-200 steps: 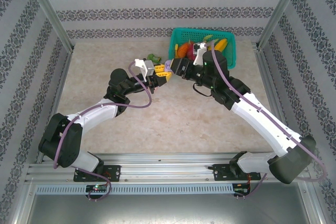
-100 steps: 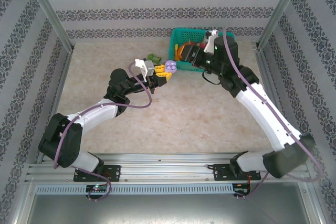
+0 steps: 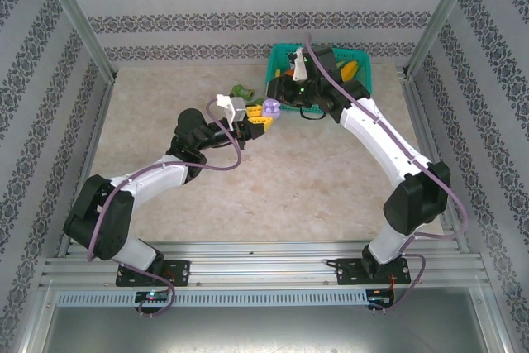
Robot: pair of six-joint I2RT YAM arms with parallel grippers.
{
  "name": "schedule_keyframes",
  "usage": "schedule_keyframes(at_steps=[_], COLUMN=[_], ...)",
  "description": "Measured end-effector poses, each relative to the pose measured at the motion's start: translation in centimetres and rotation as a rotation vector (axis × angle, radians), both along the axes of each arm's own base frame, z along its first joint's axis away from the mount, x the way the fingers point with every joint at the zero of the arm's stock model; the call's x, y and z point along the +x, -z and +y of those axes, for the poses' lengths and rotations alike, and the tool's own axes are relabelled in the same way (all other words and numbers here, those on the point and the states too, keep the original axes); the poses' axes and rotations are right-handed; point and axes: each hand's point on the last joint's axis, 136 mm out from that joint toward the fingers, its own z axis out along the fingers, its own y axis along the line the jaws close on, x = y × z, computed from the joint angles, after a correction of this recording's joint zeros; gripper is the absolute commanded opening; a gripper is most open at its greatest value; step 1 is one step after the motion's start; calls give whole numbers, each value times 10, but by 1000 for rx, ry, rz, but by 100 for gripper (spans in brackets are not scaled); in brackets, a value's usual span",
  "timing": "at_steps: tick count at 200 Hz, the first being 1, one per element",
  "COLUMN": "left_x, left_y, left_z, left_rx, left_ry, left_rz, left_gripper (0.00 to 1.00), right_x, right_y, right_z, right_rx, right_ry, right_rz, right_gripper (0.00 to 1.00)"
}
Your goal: Insert the wireless bluetooth earbuds into the charging case
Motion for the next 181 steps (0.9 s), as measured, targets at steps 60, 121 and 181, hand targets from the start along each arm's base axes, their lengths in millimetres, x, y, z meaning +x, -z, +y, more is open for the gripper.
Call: schedule_keyframes(at_steps=[60, 121, 181], left_x=[1, 25, 61], left_y=[16, 49, 154], left_z=[-9, -10, -6], left_rx=[16, -2, 2], left_ry=[20, -45, -208], left_rz=[41, 220, 737], left_gripper=[0, 0, 2], right_x=[-29, -27, -40], right_y=[-2, 44, 125], right_z=[-8, -73, -112], right_rx=[-1, -62, -157], right_ry=[-22, 209, 339], right_rz=[-18, 43, 203], right_gripper=[31, 42, 43])
